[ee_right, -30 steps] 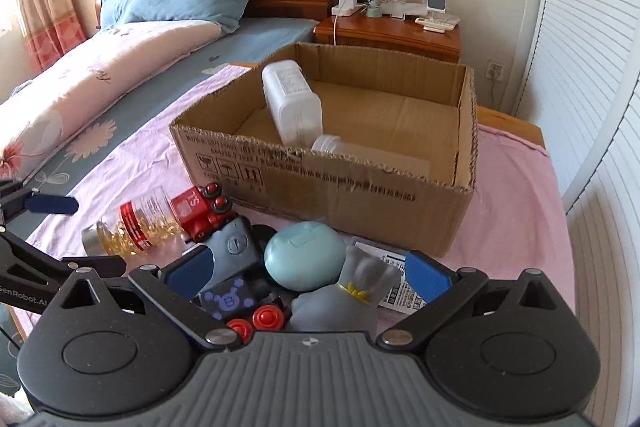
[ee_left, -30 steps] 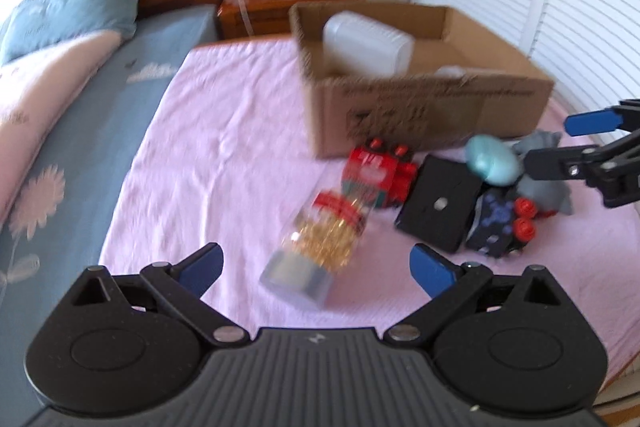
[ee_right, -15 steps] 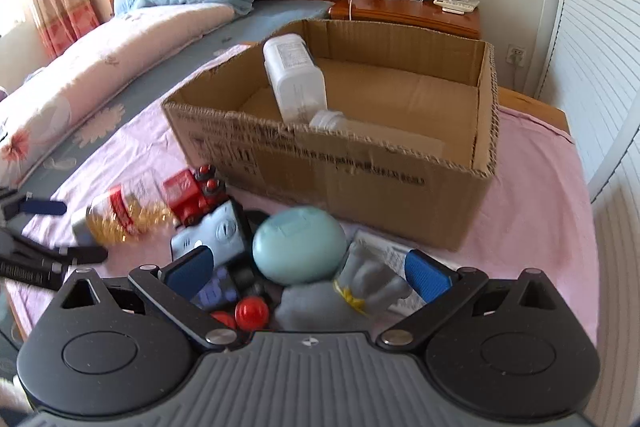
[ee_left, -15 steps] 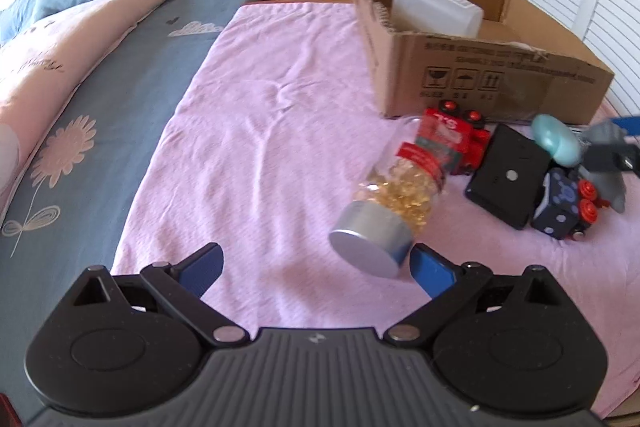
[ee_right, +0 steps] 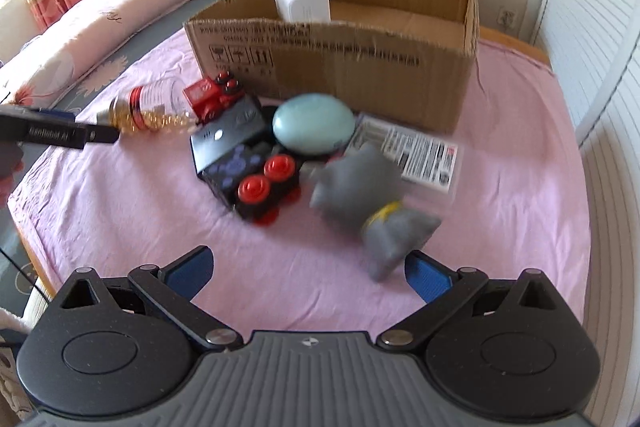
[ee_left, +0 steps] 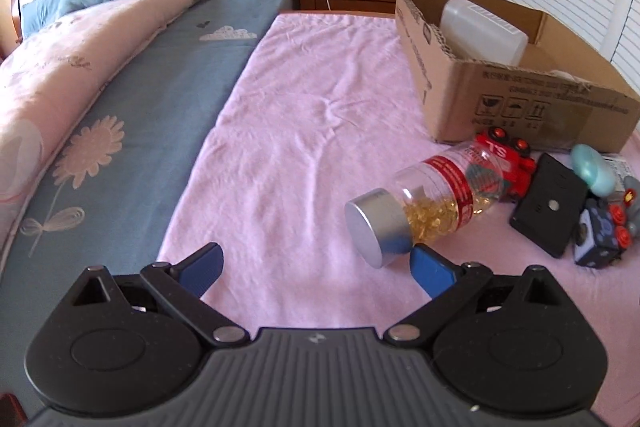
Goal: Organize rigid objects
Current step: 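Move the left tool to the capsule bottle while the right tool approaches the grey toy, then close the left gripper around the silver-capped capsule bottle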
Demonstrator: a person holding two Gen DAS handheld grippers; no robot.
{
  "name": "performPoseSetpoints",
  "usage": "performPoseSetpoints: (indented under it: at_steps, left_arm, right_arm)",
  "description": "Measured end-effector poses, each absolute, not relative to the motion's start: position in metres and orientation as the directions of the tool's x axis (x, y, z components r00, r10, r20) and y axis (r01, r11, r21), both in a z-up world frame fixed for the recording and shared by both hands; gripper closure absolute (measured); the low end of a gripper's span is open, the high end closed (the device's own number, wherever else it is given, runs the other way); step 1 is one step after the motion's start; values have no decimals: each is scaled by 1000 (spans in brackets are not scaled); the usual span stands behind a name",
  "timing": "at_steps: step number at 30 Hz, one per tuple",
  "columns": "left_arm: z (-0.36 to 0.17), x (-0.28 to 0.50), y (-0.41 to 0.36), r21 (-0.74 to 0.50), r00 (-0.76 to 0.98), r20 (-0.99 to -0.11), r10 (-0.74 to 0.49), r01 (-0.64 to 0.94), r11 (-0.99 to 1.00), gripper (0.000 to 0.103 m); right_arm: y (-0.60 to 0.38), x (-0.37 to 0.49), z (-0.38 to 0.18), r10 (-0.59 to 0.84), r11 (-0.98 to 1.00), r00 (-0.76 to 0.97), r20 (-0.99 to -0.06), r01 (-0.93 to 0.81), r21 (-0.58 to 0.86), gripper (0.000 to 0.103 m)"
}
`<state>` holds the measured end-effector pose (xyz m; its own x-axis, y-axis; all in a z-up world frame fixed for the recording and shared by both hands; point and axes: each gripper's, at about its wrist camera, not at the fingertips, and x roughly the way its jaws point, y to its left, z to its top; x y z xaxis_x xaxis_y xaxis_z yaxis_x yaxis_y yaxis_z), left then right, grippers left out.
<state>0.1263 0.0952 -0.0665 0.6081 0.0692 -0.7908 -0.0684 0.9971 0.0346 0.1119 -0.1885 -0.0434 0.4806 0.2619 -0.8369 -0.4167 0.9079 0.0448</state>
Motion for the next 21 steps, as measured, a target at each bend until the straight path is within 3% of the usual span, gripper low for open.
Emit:
performPoseSetpoints:
  at_steps: [4, 12, 21]
  left_arm:
    - [-63, 134, 91, 49, 623, -780, 65, -43, 998, 4]
    - [-53, 146, 72, -109, 620, -777, -108, 37, 993, 4]
    - [-52, 168, 39, -44, 645, -763, -39, 9, 999, 4]
  right_arm:
    - [-188, 108, -48, 240, 921, 488, -839, -387, 39, 0]
    - [-187, 112, -51, 228, 925, 493, -840, -379, 28, 0]
    - [-188, 111, -50, 235, 921, 506, -830, -390, 23, 0]
